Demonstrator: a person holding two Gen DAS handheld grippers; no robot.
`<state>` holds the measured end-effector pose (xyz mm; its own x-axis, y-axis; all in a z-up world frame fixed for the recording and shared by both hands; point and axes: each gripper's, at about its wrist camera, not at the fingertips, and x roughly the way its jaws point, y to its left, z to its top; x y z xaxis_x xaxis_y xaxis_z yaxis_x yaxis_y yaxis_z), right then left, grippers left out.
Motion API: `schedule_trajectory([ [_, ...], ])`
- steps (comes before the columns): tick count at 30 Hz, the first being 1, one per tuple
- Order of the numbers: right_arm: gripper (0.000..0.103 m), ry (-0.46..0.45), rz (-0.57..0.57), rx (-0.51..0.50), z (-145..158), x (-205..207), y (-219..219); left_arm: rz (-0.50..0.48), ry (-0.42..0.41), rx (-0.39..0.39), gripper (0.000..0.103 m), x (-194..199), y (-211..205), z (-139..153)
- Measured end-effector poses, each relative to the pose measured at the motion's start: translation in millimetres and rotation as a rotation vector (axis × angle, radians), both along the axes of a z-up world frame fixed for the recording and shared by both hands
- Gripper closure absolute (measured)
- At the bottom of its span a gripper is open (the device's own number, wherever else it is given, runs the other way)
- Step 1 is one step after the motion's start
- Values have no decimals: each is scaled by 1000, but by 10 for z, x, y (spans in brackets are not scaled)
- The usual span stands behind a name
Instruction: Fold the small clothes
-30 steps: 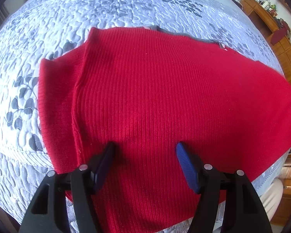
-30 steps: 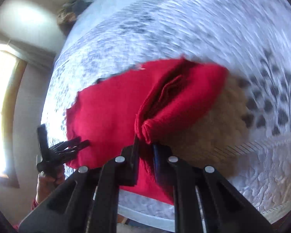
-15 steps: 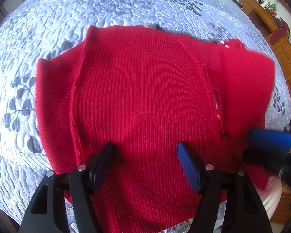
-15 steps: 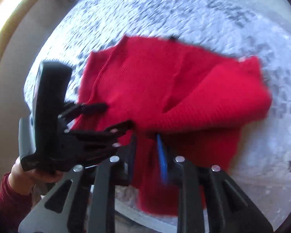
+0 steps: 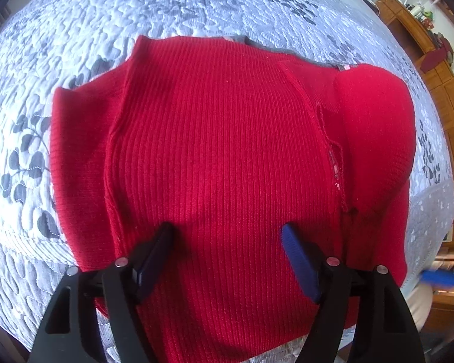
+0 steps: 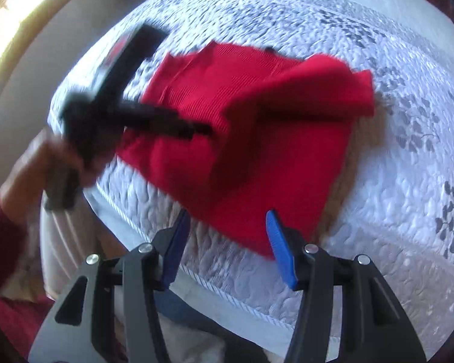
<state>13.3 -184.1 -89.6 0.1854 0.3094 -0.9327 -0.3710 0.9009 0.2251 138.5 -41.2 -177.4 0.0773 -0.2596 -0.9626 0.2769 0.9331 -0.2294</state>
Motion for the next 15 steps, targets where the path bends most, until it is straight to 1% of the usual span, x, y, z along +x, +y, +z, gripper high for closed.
schedule_trajectory([
  [4, 50, -34, 65, -70, -170, -103, 257, 11, 26, -25, 27, 46, 42, 3],
  [7, 45, -64, 113, -135, -281, -75, 416, 19, 41, -42, 27, 78, 81, 0],
  [10, 44, -60, 131, -170, -403, -36, 482, 22, 49, -46, 26, 102, 96, -2],
  [11, 45, -60, 132, -179, -435, -25, 483, 21, 51, -47, 25, 107, 107, 2],
  [12, 49, -58, 129, -196, -472, -7, 479, 20, 54, -48, 24, 114, 103, 3],
  [13, 63, -53, 122, -209, -506, 15, 467, 20, 55, -49, 23, 125, 104, -4],
  [14, 68, -42, 110, -188, -525, 41, 425, 20, 56, -51, 23, 118, 93, 11],
  [15, 72, -31, 93, -142, -519, 62, 371, 22, 59, -59, 24, 108, 93, 30],
])
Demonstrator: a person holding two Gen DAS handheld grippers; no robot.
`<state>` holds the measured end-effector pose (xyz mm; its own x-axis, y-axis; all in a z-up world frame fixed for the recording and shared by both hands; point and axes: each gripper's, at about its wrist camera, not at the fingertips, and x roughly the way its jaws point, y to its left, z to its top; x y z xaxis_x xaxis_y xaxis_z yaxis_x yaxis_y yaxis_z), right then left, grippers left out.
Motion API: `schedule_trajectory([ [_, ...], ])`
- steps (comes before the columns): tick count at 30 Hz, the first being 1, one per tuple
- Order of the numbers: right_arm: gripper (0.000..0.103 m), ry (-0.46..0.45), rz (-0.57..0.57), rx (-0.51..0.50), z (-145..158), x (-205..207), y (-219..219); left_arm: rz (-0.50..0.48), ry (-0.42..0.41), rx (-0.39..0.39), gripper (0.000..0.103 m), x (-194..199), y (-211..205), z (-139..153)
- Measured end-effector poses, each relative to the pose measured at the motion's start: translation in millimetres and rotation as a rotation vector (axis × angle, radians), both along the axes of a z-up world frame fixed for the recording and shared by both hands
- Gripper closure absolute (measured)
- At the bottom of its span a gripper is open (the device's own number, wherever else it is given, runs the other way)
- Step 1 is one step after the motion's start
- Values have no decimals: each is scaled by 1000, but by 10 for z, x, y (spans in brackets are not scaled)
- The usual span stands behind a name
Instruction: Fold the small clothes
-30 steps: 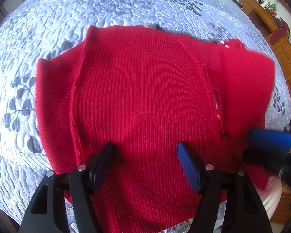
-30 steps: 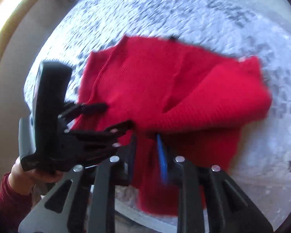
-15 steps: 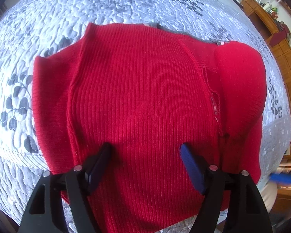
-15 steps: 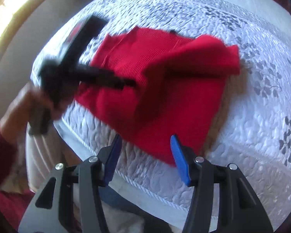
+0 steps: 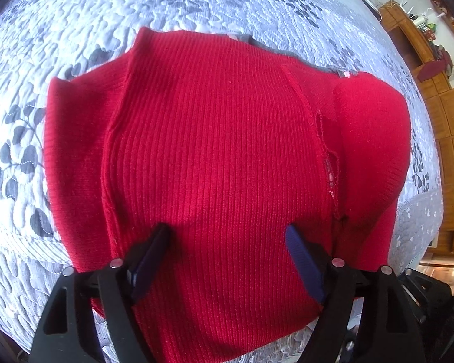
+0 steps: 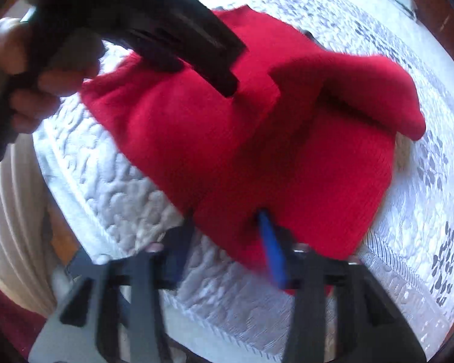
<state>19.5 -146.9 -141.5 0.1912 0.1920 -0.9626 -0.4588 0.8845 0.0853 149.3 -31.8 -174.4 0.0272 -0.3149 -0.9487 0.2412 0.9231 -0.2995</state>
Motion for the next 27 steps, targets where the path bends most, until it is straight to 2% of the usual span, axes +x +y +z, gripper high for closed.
schedule_trajectory([
  [1, 85, 13, -21, 47, 15, 21, -62, 9, 4, -16, 25, 4, 19, 28],
  [2, 92, 38, -55, 115, 27, 50, -157, 29, 9, -43, 28, 10, 58, 74],
  [3, 92, 55, -85, 160, 22, 72, -232, 61, 16, -98, 35, 15, 106, 154],
  [5, 93, 92, -139, 243, -43, 110, -376, 69, 32, -191, 37, 23, 82, 285],
  [6, 93, 102, -156, 265, -74, 116, -418, 50, 20, -199, 37, 18, 2, 367],
  [9, 93, 115, -197, 324, -112, 100, -513, -62, -59, -105, 36, -13, -354, 493],
  [12, 94, 114, -204, 336, -112, 83, -546, -148, -102, -16, 35, -21, -742, 480],
  [15, 94, 114, -194, 325, -107, 99, -563, -165, -110, 17, 35, 8, -928, 431],
  [18, 93, 120, -192, 326, -77, 139, -559, -164, -130, 44, 35, 25, -918, 492],
  [20, 93, 117, -188, 324, -72, 150, -556, -159, -167, 59, 35, 21, -942, 569],
  [23, 93, 112, -183, 319, -66, 146, -536, -159, -241, 128, 34, 35, -969, 697],
  [25, 92, 113, -185, 323, -67, 132, -526, -136, -268, 124, 34, 76, -933, 800],
  [27, 92, 117, -188, 325, -71, 130, -523, -123, -270, 71, 27, 123, -885, 907],
])
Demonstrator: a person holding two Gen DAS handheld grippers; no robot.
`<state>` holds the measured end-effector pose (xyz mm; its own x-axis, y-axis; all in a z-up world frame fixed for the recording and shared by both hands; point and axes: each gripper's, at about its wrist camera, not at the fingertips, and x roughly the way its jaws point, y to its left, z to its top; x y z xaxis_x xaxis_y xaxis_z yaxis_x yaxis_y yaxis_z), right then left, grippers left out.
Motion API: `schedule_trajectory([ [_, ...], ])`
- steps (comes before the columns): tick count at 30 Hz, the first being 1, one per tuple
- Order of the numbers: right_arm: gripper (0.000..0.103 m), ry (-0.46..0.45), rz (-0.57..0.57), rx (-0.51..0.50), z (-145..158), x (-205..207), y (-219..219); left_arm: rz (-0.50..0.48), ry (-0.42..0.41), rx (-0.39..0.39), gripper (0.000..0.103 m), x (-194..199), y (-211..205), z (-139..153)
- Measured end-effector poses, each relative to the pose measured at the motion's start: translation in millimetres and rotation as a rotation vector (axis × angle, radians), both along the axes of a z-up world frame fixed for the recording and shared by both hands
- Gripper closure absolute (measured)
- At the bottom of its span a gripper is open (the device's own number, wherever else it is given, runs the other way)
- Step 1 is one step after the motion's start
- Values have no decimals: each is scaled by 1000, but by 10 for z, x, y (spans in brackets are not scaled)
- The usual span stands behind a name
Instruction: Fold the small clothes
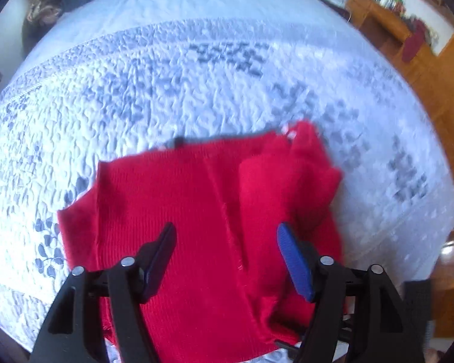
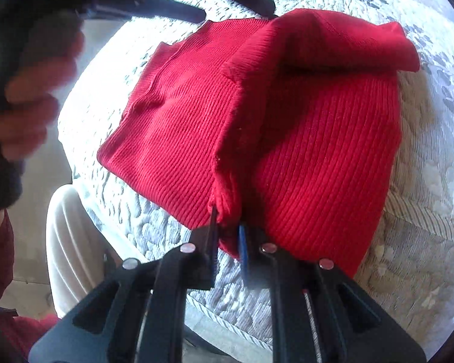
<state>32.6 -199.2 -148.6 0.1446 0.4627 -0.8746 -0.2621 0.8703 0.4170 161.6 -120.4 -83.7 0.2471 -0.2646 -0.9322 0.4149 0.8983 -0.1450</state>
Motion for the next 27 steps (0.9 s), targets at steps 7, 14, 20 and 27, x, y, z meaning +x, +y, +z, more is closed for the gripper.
schedule_trajectory([
  [7, 92, 23, -12, 19, -19, 36, -20, -104, -36, 159, 23, 125, -355, -130],
  [14, 92, 24, -6, 11, 0, 54, -29, -164, 24, 170, 57, 158, -552, -375],
  [20, 92, -3, 7, 0, 72, 0, -16, -7, 148, -86, 96, 307, -84, -395],
  [27, 93, -8, 6, -12, 75, -47, 24, 141, 257, -217, 92, 361, 420, -627],
])
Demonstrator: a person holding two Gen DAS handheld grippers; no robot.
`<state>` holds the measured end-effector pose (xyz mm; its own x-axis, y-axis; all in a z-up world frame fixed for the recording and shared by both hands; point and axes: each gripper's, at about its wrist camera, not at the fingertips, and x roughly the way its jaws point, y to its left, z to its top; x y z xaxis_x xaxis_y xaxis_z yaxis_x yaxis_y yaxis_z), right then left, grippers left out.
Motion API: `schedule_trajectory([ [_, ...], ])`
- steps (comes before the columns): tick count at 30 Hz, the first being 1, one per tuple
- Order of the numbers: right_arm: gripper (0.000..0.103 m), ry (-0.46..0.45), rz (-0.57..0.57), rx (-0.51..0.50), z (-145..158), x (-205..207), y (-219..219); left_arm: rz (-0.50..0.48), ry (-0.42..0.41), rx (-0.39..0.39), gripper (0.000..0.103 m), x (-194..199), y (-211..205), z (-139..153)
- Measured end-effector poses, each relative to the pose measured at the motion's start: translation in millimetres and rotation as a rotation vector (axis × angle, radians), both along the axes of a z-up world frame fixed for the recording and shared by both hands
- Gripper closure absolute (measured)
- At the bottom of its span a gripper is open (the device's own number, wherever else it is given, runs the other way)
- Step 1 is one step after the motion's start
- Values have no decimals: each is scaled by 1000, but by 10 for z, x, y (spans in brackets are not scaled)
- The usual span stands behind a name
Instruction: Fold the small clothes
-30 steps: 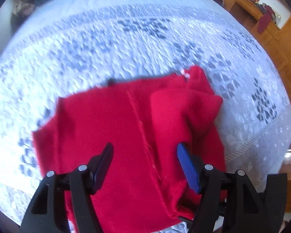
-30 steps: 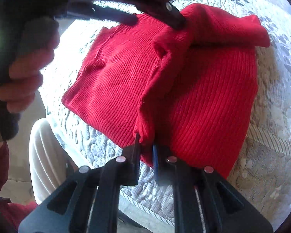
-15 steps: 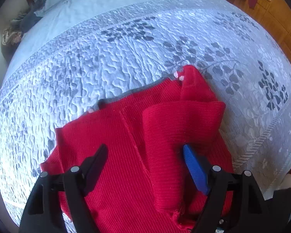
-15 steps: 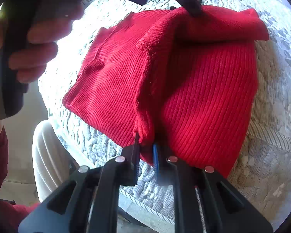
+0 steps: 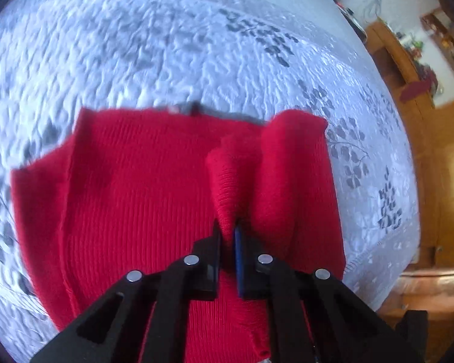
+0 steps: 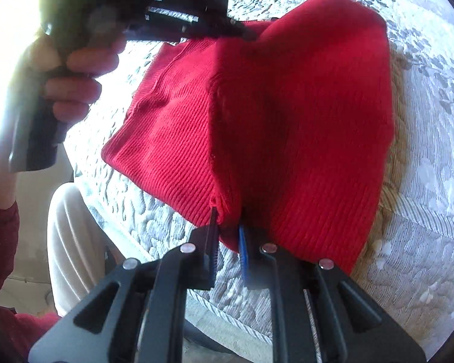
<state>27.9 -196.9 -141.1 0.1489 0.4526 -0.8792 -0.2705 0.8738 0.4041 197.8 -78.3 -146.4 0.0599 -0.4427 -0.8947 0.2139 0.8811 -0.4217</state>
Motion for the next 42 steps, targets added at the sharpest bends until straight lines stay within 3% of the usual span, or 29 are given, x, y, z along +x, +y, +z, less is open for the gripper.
schedule_trajectory([
  [1, 93, 1, -2, -3, -5, -5, 2, 6, 19, -23, 90, 2, 20, -24],
  [2, 92, 2, -5, -4, -9, -8, -3, 10, 21, -40, 81, -14, 48, -18],
  [3, 92, 6, -9, -1, -10, -8, -9, 4, 18, -45, 57, -36, 60, 4],
  [5, 93, 3, -12, 4, 10, -7, -19, 6, 8, -69, 24, -66, 109, 63],
  [9, 95, -17, -31, 37, 112, -2, -78, 52, 72, -178, 16, -79, 296, 98],
  [14, 95, -62, -61, 79, 324, -20, -187, 94, 276, -296, 14, -80, 340, -228],
  [16, 95, -76, -76, 92, 389, -27, -245, 109, 315, -349, 14, -105, 299, -303],
  [25, 96, -145, -100, 130, 692, -92, -405, 155, 360, -418, 14, -32, 126, -401],
  [29, 96, -156, -113, 131, 721, -148, -459, 139, 361, -415, 14, -41, 64, -338],
  [33, 96, -152, -128, 148, 708, -176, -502, 144, 377, -462, 14, -53, 48, -253],
  [35, 96, -151, -131, 155, 718, -155, -536, 141, 398, -484, 13, -70, 30, -232],
  [40, 96, -157, -131, 156, 732, -117, -514, 88, 471, -449, 13, -180, -152, -349],
  [42, 96, -156, -123, 157, 728, -123, -502, 105, 498, -484, 14, -177, -166, -427],
])
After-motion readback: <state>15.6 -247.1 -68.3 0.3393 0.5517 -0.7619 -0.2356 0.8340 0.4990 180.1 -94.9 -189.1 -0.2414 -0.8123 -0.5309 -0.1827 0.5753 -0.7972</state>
